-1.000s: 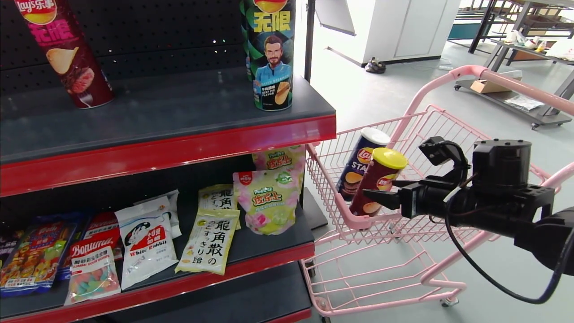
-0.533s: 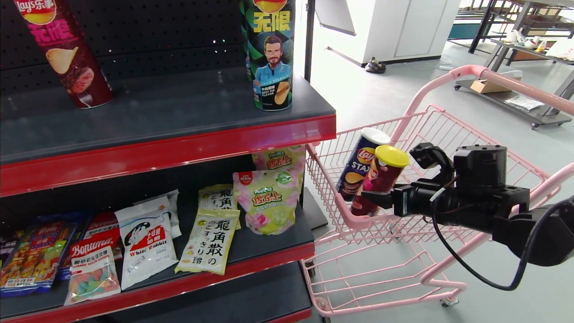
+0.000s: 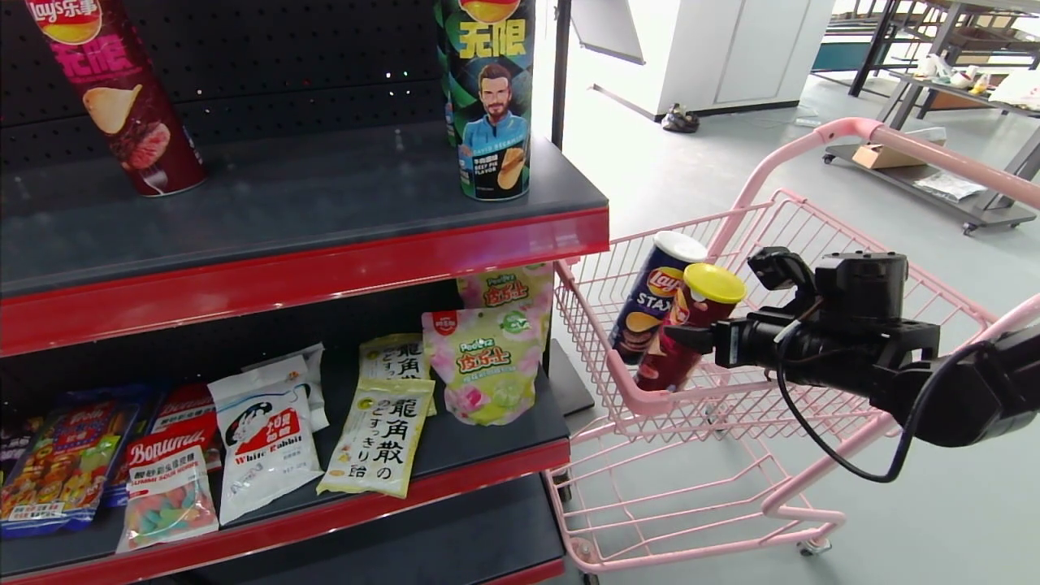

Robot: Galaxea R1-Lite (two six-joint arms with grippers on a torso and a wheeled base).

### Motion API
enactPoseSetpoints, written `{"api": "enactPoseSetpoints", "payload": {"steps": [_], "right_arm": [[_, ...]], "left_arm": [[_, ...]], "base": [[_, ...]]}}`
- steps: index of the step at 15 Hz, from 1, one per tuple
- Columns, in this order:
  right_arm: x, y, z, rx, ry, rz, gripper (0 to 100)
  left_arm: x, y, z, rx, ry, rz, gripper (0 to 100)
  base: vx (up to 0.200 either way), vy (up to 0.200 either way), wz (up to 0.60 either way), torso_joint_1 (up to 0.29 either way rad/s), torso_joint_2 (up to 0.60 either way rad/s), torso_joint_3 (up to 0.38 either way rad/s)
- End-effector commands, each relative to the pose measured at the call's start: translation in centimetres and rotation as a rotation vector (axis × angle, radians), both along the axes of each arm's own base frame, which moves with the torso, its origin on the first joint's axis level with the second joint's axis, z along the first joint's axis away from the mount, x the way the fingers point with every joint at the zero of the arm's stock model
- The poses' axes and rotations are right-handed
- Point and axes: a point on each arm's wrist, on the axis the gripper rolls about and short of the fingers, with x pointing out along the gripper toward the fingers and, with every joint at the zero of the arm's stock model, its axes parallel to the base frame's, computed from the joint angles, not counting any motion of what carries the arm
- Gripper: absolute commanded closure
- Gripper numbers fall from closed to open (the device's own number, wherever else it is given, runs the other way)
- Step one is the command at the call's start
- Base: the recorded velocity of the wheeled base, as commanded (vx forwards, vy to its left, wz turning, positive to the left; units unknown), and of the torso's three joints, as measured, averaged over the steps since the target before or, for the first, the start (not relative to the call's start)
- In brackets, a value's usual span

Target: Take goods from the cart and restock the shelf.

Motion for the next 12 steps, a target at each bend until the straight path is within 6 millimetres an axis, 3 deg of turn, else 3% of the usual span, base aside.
{"api": "enactPoseSetpoints", "payload": {"steps": [1, 8, 9, 12], "right_arm": [[1.1, 0.0, -1.1, 0.002, -0.015, -0.007, 0], [2.0, 0.5, -2.4, -0.001, -0.037, -0.016, 0], [2.1, 0.5, -2.3, -0.003, -0.039, -0.022, 100], [1.9, 0.7, -2.0, 0.002, -0.048, -0.022, 100]], "left_arm": [[0.0, 0.0, 0.0, 0.000, 0.001, 0.001, 0], [0.0, 0.0, 0.0, 0.000, 0.001, 0.001, 0], [0.0, 0.0, 0.0, 0.000, 0.001, 0.001, 0], [0.0, 0.0, 0.0, 0.000, 0.001, 0.001, 0]], "base": [[0.000, 0.000, 0.00, 0.000, 0.00, 0.000], [0.000, 0.000, 0.00, 0.000, 0.00, 0.000], [0.000, 0.000, 0.00, 0.000, 0.00, 0.000], [0.000, 0.000, 0.00, 0.000, 0.00, 0.000]]}}
